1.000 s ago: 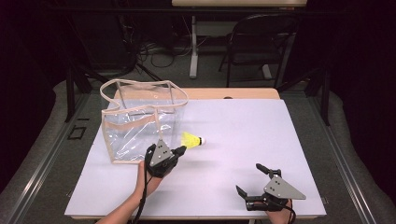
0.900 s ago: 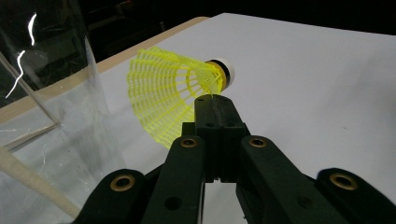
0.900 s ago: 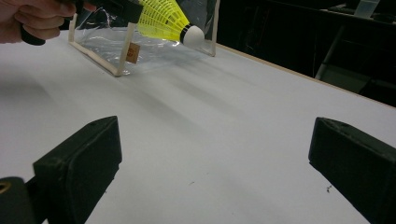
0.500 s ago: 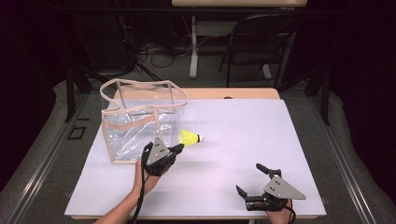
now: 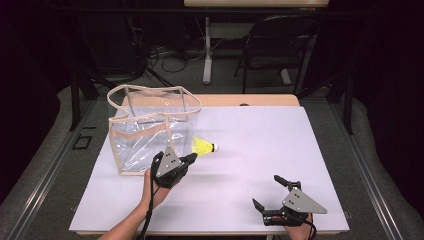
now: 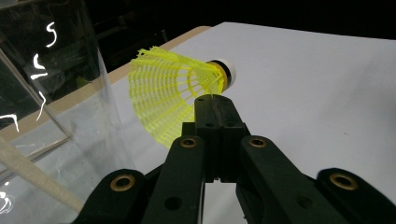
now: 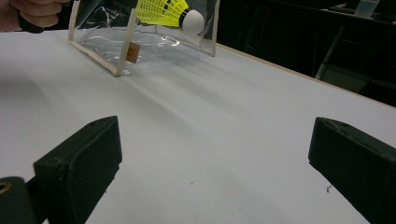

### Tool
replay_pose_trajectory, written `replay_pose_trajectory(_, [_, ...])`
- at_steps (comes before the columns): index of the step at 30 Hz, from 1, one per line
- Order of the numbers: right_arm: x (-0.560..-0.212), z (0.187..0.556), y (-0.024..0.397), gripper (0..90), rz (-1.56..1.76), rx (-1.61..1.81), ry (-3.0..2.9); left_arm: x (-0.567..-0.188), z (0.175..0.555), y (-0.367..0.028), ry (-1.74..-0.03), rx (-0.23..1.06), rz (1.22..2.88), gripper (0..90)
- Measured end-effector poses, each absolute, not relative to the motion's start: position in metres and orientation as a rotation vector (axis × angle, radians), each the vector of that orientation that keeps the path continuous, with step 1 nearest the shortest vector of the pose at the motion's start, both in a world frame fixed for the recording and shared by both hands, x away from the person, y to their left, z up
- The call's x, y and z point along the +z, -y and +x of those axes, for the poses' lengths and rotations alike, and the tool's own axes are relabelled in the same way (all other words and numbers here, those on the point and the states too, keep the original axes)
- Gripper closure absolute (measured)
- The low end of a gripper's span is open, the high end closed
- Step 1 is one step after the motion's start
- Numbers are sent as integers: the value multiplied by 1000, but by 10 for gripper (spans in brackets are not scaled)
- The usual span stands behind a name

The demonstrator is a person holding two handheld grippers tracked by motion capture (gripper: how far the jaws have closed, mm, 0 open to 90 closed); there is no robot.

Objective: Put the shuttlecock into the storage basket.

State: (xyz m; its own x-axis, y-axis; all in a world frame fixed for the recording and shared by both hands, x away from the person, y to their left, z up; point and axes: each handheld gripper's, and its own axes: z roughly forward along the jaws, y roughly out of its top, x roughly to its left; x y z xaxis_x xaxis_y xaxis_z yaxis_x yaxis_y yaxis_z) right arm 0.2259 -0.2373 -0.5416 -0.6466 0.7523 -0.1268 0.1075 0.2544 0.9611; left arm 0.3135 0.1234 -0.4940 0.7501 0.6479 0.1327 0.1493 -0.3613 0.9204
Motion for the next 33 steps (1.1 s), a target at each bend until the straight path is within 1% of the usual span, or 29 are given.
replay_pose_trajectory(33, [-542,227,238,22,785,1412,-1940,-469,316,-128,-562,629,1876,900])
